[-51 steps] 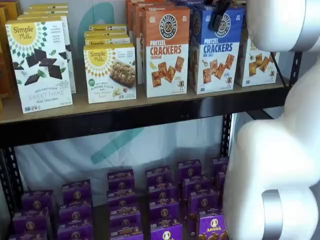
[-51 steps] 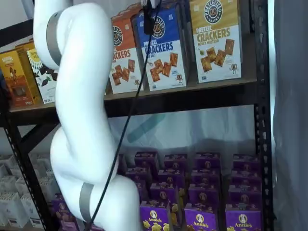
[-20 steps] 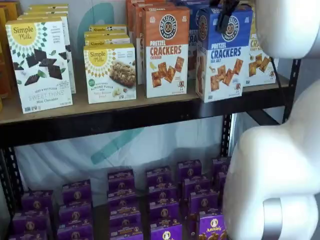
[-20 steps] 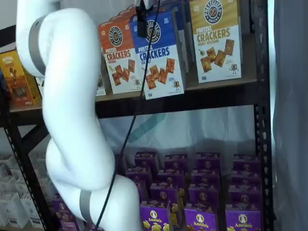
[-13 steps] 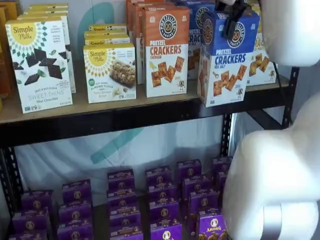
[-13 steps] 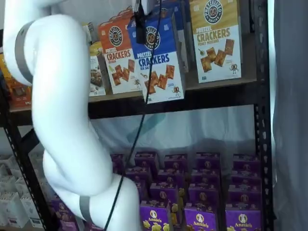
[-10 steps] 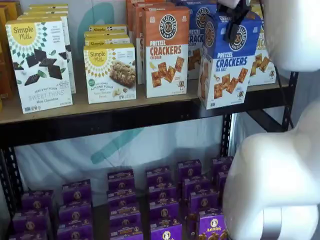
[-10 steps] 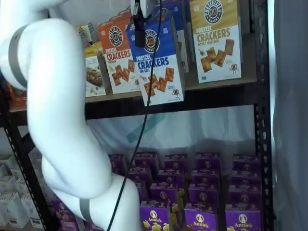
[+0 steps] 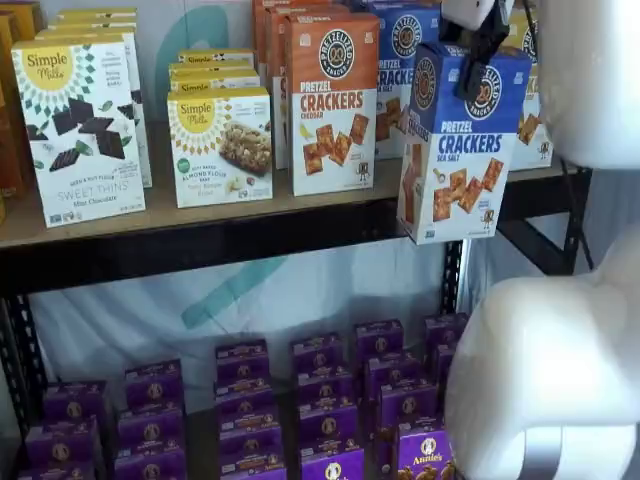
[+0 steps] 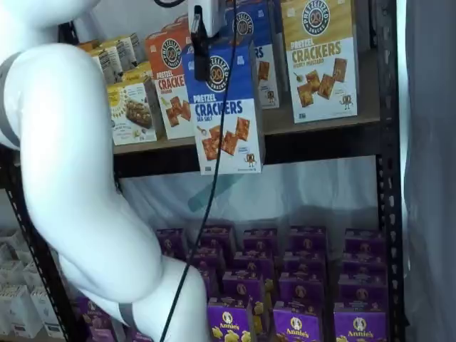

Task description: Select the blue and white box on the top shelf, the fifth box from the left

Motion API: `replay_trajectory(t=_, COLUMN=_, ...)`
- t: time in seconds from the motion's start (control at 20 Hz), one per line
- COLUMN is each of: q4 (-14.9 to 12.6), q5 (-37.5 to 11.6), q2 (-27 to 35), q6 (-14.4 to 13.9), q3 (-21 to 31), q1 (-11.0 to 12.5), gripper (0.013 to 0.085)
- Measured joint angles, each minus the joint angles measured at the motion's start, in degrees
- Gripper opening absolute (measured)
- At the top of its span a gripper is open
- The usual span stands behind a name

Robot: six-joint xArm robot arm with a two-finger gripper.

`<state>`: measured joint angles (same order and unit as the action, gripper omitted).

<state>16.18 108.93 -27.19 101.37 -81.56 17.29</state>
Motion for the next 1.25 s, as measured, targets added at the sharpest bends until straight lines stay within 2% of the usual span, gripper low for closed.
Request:
replay_trajectory(t=0.75, q4=0.22, q5=2.21, q2=-5.29, q6=3.09, q3=4.53, q1=3.5, gripper=0.065)
replay_trajectory(t=1.25, q4=0.22, q5=1.9, q2=-8.14, q6=4.08, q3=7.36, q1=4.52, gripper=0.065)
